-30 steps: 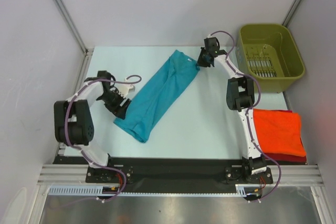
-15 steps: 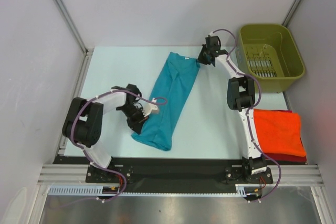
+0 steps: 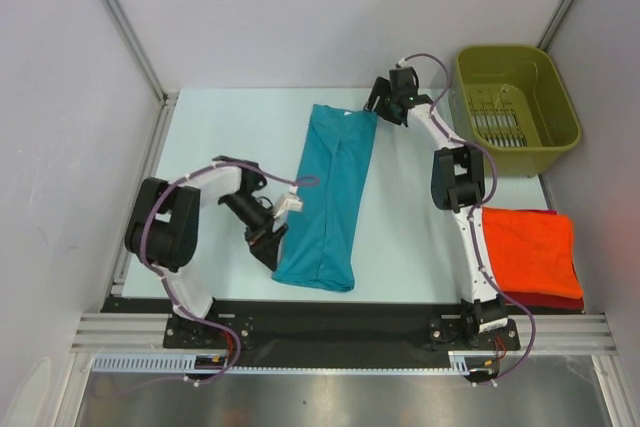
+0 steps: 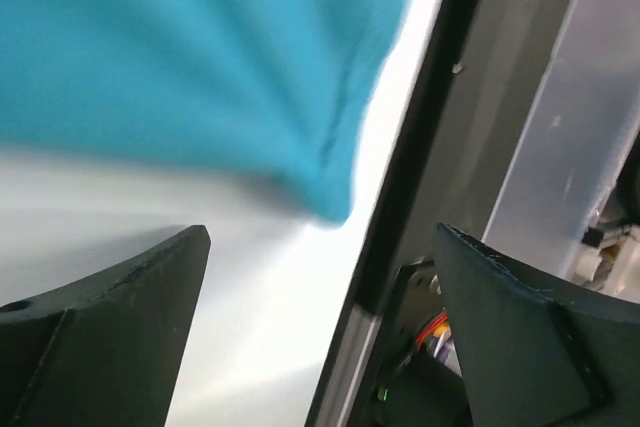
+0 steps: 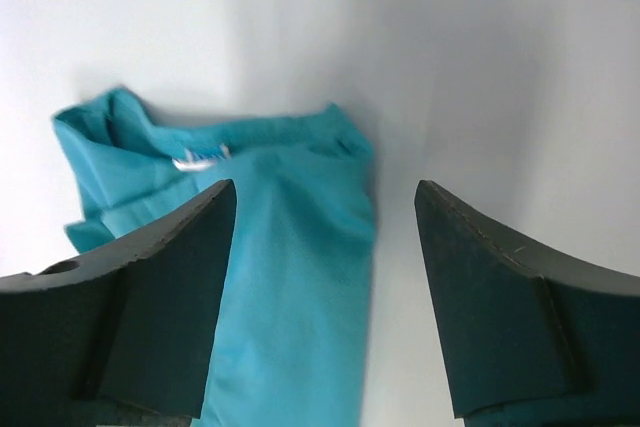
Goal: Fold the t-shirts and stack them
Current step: Fold the tshirt
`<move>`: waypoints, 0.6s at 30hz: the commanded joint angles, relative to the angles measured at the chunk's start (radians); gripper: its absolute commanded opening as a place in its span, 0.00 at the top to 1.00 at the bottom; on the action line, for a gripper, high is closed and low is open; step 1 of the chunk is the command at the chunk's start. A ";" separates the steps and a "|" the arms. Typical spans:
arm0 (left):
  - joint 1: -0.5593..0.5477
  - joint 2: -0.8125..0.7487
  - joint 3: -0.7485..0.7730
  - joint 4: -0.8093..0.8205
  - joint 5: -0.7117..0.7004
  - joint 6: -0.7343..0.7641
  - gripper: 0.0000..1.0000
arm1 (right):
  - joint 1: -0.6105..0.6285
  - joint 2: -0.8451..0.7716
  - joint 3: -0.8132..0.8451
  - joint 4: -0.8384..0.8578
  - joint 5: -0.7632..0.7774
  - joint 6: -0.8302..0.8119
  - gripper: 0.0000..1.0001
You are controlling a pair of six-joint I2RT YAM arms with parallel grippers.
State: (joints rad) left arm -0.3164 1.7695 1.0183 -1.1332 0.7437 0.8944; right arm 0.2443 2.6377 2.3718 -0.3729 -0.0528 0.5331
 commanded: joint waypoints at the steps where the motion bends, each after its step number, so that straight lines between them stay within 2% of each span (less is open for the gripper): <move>1: 0.126 -0.030 0.185 -0.135 -0.068 0.129 0.00 | -0.013 -0.214 -0.073 -0.030 0.092 -0.059 0.23; 3: 0.140 -0.042 0.280 -0.044 -0.130 0.030 0.00 | -0.013 -0.349 -0.158 -0.053 0.113 -0.077 0.23; 4: 0.131 -0.041 0.372 0.017 -0.188 -0.030 0.00 | -0.007 -0.405 -0.274 -0.070 0.131 -0.087 0.23; 5: 0.125 -0.035 0.414 0.173 -0.226 -0.170 0.02 | 0.001 -0.512 -0.345 -0.073 0.140 -0.093 0.24; 6: 0.102 -0.009 0.484 0.258 -0.262 -0.246 0.04 | 0.010 -0.581 -0.423 -0.064 0.155 -0.097 0.24; 7: 0.086 0.013 0.520 0.397 -0.306 -0.361 0.11 | 0.035 -0.643 -0.626 -0.004 0.154 -0.099 0.25; 9: 0.031 0.059 0.613 0.521 -0.325 -0.451 0.16 | 0.065 -0.819 -0.818 0.072 0.162 -0.090 0.27; 10: 0.007 0.115 0.646 0.564 -0.329 -0.504 0.21 | 0.084 -0.865 -0.961 0.134 0.165 -0.058 0.27; 11: -0.018 0.149 0.682 0.617 -0.355 -0.515 0.21 | 0.084 -0.915 -1.030 0.159 0.159 -0.030 0.29; 12: -0.067 0.215 0.760 0.636 -0.380 -0.520 0.22 | 0.085 -0.976 -1.083 0.184 0.124 -0.006 0.36; 14: -0.099 0.286 0.847 0.653 -0.394 -0.551 0.39 | 0.081 -1.016 -1.192 0.268 0.070 0.051 0.39; 15: -0.116 0.319 0.935 0.650 -0.377 -0.566 0.46 | 0.082 -1.028 -1.204 0.266 0.059 0.068 0.48; 16: -0.122 0.387 0.981 0.647 -0.360 -0.596 0.63 | 0.081 -1.032 -1.211 0.247 0.032 0.079 0.55; 17: -0.127 0.419 1.026 0.632 -0.343 -0.612 0.74 | 0.081 -1.036 -1.224 0.236 0.031 0.094 0.63; 18: -0.139 0.483 1.105 0.624 -0.346 -0.627 0.85 | 0.082 -1.041 -1.234 0.232 0.040 0.097 0.76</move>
State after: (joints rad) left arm -0.4381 2.1509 1.9854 -0.5419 0.3962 0.3771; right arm 0.3386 1.5929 1.1748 -0.1883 0.0109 0.5625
